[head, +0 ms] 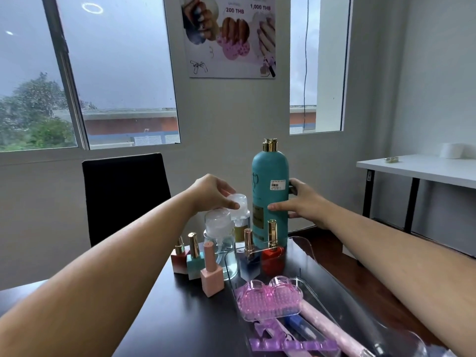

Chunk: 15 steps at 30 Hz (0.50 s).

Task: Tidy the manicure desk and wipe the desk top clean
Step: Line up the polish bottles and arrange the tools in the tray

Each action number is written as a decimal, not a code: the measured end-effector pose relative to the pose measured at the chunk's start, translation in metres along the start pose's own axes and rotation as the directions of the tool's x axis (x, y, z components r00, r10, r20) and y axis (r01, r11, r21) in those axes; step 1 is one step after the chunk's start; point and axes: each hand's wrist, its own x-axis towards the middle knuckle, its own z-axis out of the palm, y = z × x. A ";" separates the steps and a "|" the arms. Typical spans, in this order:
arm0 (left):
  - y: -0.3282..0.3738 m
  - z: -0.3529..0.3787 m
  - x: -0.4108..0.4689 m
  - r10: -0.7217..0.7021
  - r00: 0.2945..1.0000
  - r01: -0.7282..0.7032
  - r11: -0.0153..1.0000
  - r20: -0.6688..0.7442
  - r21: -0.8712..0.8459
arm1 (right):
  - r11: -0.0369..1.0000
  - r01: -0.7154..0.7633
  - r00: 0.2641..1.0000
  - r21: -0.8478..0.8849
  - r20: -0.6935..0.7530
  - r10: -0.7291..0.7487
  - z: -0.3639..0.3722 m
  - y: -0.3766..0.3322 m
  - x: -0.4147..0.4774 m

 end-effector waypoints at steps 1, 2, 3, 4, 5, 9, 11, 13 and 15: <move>0.000 0.000 0.001 -0.002 1.000 0.002 1.000 0.000 -0.006 | 1.000 0.007 1.000 -0.001 0.000 -0.007 0.000 0.001 0.001; 0.000 0.001 0.002 -0.005 1.000 0.005 1.000 0.001 -0.010 | 1.000 0.013 1.000 -0.003 0.004 -0.013 -0.001 0.002 0.002; 0.001 0.001 0.003 -0.005 1.000 0.005 1.000 0.001 -0.012 | 1.000 0.015 1.000 -0.005 0.012 -0.015 -0.001 0.003 0.003; 0.002 0.002 0.003 -0.005 1.000 0.005 1.000 -0.001 -0.014 | 1.000 0.015 1.000 -0.005 0.022 -0.015 -0.001 0.003 0.005; 0.002 0.003 0.004 -0.004 1.000 0.004 1.000 -0.002 -0.018 | 1.000 0.012 0.999 -0.004 0.034 -0.012 -0.002 0.004 0.006; 0.004 0.006 0.007 -0.008 1.000 0.008 1.000 -0.018 -0.021 | 1.000 0.009 0.997 0.028 0.074 -0.011 -0.004 0.007 0.012; 0.003 0.008 0.008 -0.003 0.999 0.003 1.000 -0.032 -0.018 | 1.000 0.011 0.998 0.027 0.057 -0.013 -0.003 0.011 0.014; 0.002 0.008 0.010 0.004 0.999 -0.005 1.000 -0.035 -0.011 | 1.000 0.005 1.000 -0.001 0.029 -0.005 0.000 0.017 0.014; 0.000 0.006 0.010 0.003 1.000 -0.004 1.000 -0.008 -0.021 | 1.000 0.000 1.000 -0.024 0.012 0.000 0.004 0.024 0.012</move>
